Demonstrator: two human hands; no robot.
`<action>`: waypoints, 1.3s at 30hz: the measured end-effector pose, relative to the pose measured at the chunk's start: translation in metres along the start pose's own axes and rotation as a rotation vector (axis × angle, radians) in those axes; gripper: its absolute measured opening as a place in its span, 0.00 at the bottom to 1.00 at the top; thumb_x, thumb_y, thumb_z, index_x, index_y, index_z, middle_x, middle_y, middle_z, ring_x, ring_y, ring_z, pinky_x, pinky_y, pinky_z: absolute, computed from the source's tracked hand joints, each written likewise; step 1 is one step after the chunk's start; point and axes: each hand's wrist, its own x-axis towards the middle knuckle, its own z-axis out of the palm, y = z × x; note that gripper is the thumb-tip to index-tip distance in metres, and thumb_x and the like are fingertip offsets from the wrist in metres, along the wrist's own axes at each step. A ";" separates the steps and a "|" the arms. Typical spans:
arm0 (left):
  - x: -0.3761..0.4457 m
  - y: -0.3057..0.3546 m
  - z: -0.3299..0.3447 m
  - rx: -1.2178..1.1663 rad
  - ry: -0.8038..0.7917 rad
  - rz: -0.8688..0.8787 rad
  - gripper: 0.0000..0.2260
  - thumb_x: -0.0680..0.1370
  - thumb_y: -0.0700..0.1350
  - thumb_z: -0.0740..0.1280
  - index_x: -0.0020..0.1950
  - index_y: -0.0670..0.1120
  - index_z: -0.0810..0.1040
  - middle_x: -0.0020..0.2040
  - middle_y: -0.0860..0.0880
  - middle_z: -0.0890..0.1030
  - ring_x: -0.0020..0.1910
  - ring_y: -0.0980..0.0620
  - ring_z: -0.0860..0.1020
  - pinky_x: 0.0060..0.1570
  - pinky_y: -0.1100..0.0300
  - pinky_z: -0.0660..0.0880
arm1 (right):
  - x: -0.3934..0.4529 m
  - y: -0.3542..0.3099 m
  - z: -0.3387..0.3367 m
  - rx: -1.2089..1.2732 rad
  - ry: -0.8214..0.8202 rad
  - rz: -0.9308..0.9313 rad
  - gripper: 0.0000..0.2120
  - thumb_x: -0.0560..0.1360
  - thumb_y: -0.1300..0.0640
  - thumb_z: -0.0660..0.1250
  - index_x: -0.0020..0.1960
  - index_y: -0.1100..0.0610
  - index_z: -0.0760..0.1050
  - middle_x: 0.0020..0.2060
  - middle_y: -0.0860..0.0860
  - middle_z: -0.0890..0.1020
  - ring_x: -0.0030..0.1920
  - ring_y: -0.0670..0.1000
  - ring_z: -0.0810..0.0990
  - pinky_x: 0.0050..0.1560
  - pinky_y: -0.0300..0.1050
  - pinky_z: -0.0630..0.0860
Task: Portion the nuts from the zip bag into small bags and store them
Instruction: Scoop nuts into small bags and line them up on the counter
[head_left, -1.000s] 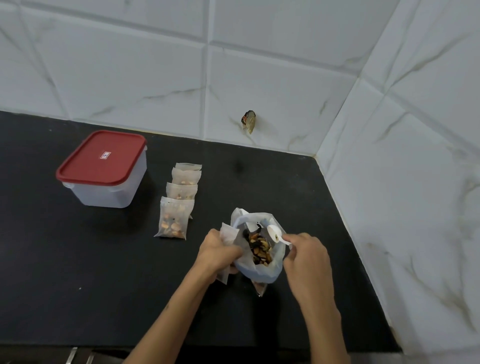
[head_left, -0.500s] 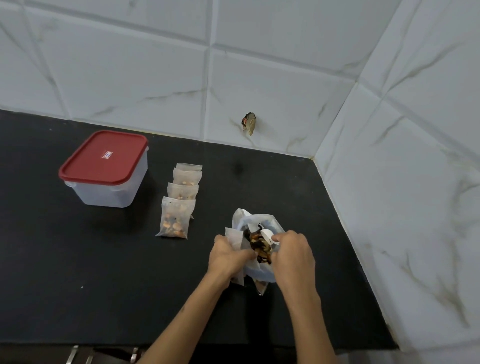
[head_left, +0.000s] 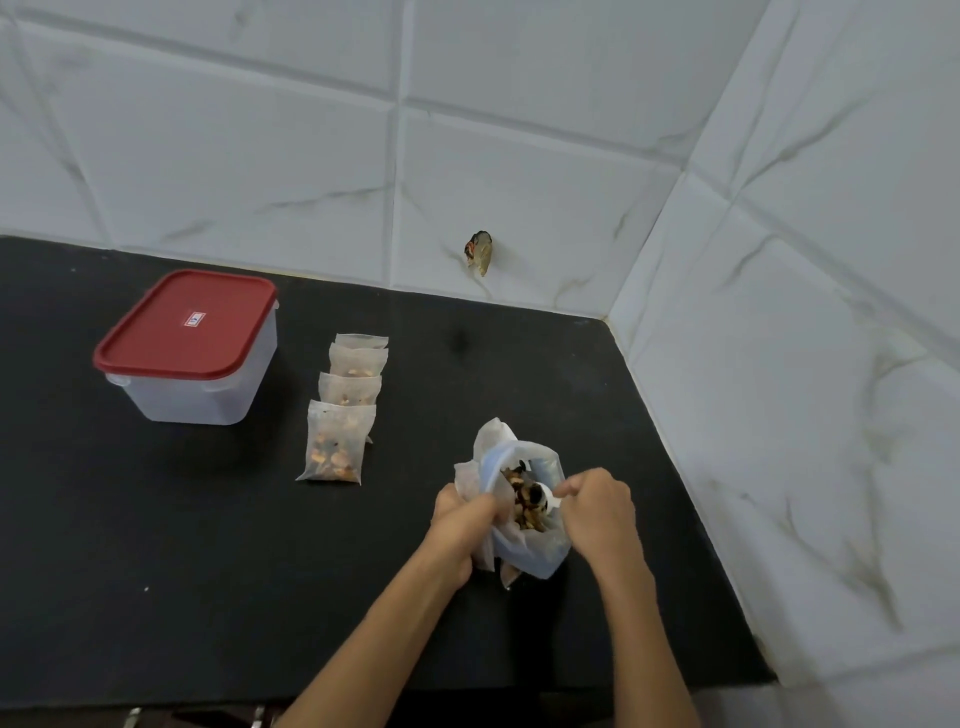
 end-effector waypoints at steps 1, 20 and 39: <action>0.000 0.000 0.001 -0.029 -0.010 0.000 0.21 0.68 0.31 0.67 0.59 0.45 0.68 0.53 0.42 0.78 0.50 0.44 0.79 0.47 0.49 0.79 | 0.003 0.002 -0.002 0.055 -0.015 0.025 0.10 0.77 0.62 0.60 0.53 0.60 0.80 0.50 0.54 0.81 0.46 0.49 0.79 0.47 0.44 0.77; -0.010 0.009 -0.003 0.291 0.119 0.240 0.27 0.66 0.47 0.78 0.57 0.48 0.66 0.54 0.48 0.74 0.53 0.50 0.77 0.49 0.53 0.78 | 0.012 0.025 0.012 0.881 -0.117 0.414 0.14 0.74 0.71 0.60 0.50 0.62 0.82 0.45 0.59 0.82 0.45 0.55 0.79 0.48 0.47 0.77; -0.044 0.036 0.008 0.811 0.263 0.816 0.17 0.73 0.48 0.71 0.53 0.52 0.62 0.46 0.54 0.73 0.43 0.57 0.76 0.44 0.62 0.77 | -0.061 -0.027 -0.076 0.931 -0.020 0.046 0.13 0.75 0.70 0.60 0.49 0.60 0.82 0.42 0.57 0.83 0.39 0.50 0.77 0.40 0.41 0.73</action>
